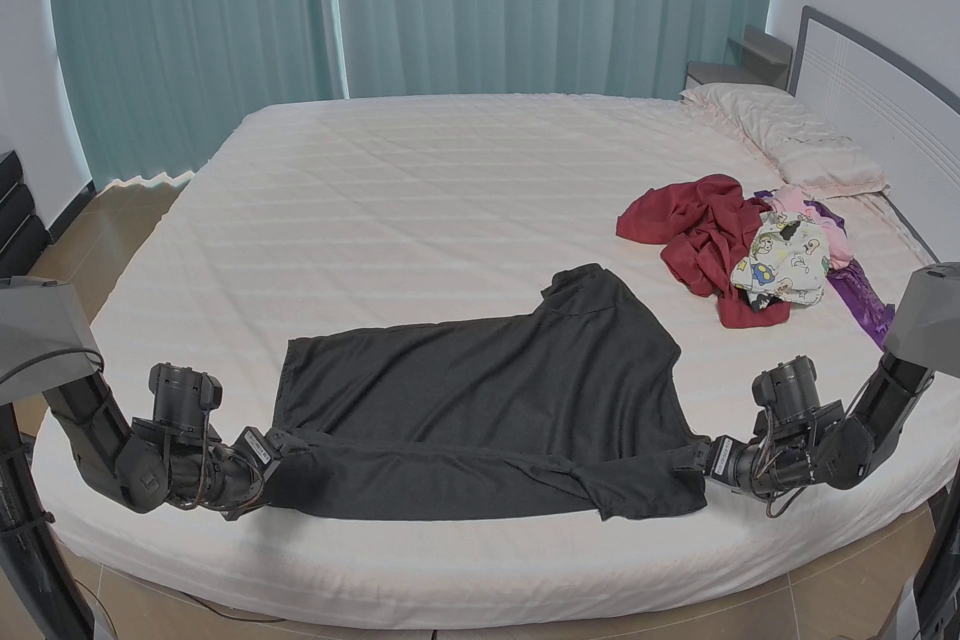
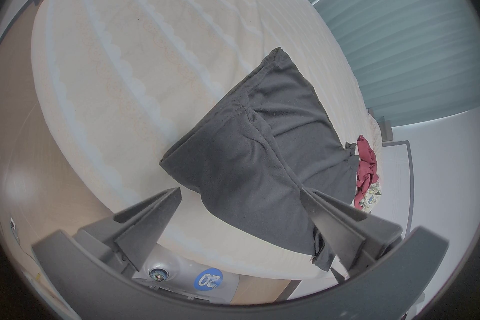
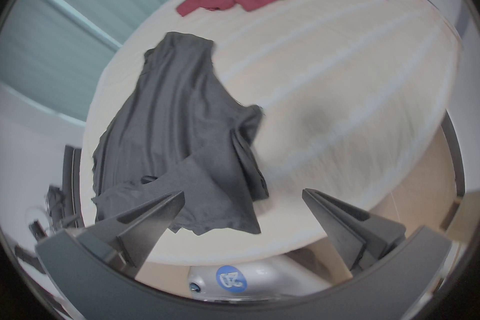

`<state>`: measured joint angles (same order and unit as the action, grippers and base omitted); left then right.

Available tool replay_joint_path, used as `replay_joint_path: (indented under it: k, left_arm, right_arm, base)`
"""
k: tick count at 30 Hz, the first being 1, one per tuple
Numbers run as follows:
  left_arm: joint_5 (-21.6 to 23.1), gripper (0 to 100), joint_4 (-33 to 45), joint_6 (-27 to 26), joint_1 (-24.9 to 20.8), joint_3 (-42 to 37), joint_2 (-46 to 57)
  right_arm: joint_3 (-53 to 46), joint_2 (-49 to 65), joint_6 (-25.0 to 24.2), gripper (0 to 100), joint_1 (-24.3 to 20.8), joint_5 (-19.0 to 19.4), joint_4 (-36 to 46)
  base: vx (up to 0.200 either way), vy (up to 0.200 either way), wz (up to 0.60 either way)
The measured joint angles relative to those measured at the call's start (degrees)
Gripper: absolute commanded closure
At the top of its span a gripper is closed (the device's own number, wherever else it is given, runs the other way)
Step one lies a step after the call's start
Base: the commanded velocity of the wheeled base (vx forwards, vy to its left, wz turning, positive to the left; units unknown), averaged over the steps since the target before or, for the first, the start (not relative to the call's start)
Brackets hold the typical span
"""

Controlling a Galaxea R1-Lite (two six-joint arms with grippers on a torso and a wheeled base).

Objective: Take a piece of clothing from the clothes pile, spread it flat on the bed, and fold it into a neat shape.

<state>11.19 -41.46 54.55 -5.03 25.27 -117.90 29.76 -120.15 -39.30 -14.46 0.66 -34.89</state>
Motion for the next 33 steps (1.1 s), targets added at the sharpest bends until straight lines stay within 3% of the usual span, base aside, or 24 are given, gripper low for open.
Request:
replay_joint_path:
  k: [5,12,16,24,33]
  left_arm:
    - [0.60,0,0.05,-2.01,0.22,0.05,0.37]
    - [1.12,0,0.40,-15.09,0.94,3.00,0.43]
    - [1.56,0,0.66,-19.36,1.76,6.80,-0.66]
    - [2.63,0,-0.71,-18.97,1.27,7.96,-2.80]
    - [3.23,0,-2.17,-16.84,2.04,6.92,-3.46]
  right_arm:
    - [-1.27,0.11,8.46,0,2.06,3.15,-6.08]
    - [-1.18,0.06,12.68,0,3.72,8.73,-8.16]
    - [-0.74,-0.07,13.91,0,4.44,11.30,-10.68]
    - [-2.94,-0.07,14.81,0,5.28,12.18,-15.58]
    - [-4.57,-1.38,15.34,0,3.74,12.42,-16.90]
  base:
    - [0.000,0.000,0.00]
    - [0.000,0.000,0.00]
    - [0.000,0.000,0.00]
    - [0.000,0.000,0.00]
    - [0.200,0.000,0.00]
